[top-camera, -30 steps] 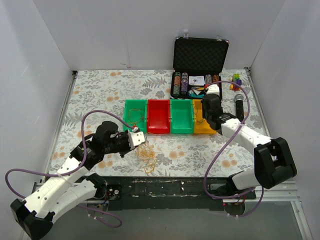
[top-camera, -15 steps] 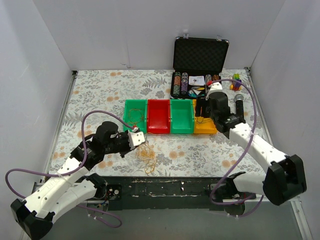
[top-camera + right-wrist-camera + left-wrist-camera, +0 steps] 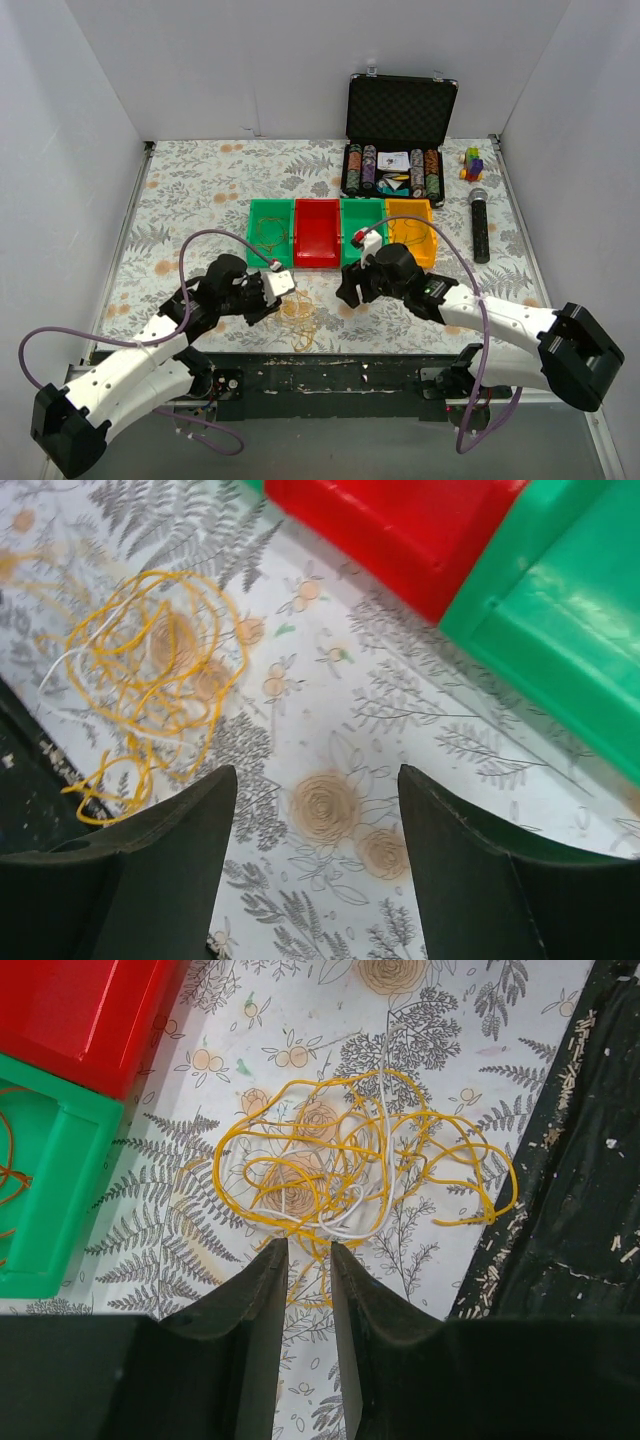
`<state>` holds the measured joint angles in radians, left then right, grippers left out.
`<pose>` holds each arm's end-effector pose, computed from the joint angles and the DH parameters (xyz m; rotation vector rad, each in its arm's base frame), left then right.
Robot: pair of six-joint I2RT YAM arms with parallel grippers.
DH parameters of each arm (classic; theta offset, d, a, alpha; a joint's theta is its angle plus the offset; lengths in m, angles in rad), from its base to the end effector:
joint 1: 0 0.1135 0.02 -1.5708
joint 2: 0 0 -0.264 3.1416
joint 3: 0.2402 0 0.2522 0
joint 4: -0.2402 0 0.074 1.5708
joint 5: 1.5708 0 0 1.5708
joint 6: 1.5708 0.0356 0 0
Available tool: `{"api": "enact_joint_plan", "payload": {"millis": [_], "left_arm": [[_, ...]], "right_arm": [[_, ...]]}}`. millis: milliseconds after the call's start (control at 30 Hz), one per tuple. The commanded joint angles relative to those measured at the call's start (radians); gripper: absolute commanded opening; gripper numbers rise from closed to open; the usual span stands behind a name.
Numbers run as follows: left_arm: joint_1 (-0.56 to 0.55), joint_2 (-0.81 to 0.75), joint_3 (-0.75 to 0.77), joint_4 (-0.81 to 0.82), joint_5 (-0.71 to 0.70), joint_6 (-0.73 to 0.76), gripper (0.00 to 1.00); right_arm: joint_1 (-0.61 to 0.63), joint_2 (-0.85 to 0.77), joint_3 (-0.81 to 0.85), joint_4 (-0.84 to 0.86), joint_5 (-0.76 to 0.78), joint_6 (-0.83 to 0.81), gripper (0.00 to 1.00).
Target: Untangle the cables
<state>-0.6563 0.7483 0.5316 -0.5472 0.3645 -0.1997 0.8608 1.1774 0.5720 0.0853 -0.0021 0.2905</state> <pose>0.1159 -0.1053 0.2249 0.7339 2.3166 -0.8354 0.1626 0.1892 0.2128 -0.6112 2.0804 0.6862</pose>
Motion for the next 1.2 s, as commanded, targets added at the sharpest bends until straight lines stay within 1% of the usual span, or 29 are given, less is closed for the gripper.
{"api": "enact_joint_plan", "payload": {"millis": [0, 67, 200, 333, 433, 533, 600, 633, 667, 733, 833, 1000, 1167], "left_arm": [[0.004, 0.036, -0.013, 0.075, -0.018, -0.003, 0.23], [0.004, 0.043, -0.019, 0.085, -0.016, -0.003, 0.23], [0.004, 0.046, -0.024, 0.092, -0.013, -0.009, 0.22], [0.004, 0.045, -0.022, 0.093, -0.009, -0.014, 0.22], [0.004, 0.052, -0.018, 0.096, 0.008, -0.006, 0.24], [0.004, 0.078, -0.013, 0.122, 0.014, -0.006, 0.28], [0.004, 0.097, -0.016, 0.147, 0.008, -0.010, 0.35], [0.004, 0.108, -0.021, 0.157, 0.004, -0.010, 0.38], [0.004, 0.115, -0.022, 0.168, 0.001, -0.012, 0.44], [0.006, 0.141, -0.024, 0.173, -0.002, -0.006, 0.47], [0.004, 0.163, -0.025, 0.185, -0.019, -0.006, 0.48], [0.004, 0.175, -0.022, 0.219, -0.044, -0.047, 0.49], [0.006, 0.184, -0.013, 0.230, -0.039, -0.092, 0.49]], "right_arm": [[0.046, -0.044, -0.035, 0.142, -0.120, 0.032, 0.75], [0.064, -0.068, -0.060, 0.169, -0.156, 0.041, 0.78], [0.098, -0.082, -0.084, 0.176, -0.164, 0.042, 0.80], [0.124, -0.062, -0.093, 0.188, -0.185, 0.036, 0.80], [0.144, -0.027, -0.081, 0.208, -0.185, 0.036, 0.80], [0.158, 0.031, -0.055, 0.223, -0.154, 0.044, 0.76], [0.162, 0.082, -0.038, 0.225, -0.135, 0.045, 0.72], [0.162, 0.102, -0.028, 0.225, -0.128, 0.045, 0.68], [0.164, 0.120, -0.020, 0.229, -0.124, 0.047, 0.65], [0.165, 0.143, -0.014, 0.251, -0.118, 0.050, 0.60], [0.167, 0.160, -0.003, 0.275, -0.104, 0.052, 0.56], [0.168, 0.183, 0.015, 0.303, -0.102, 0.059, 0.54], [0.169, 0.211, 0.017, 0.324, -0.090, 0.062, 0.51]]}}
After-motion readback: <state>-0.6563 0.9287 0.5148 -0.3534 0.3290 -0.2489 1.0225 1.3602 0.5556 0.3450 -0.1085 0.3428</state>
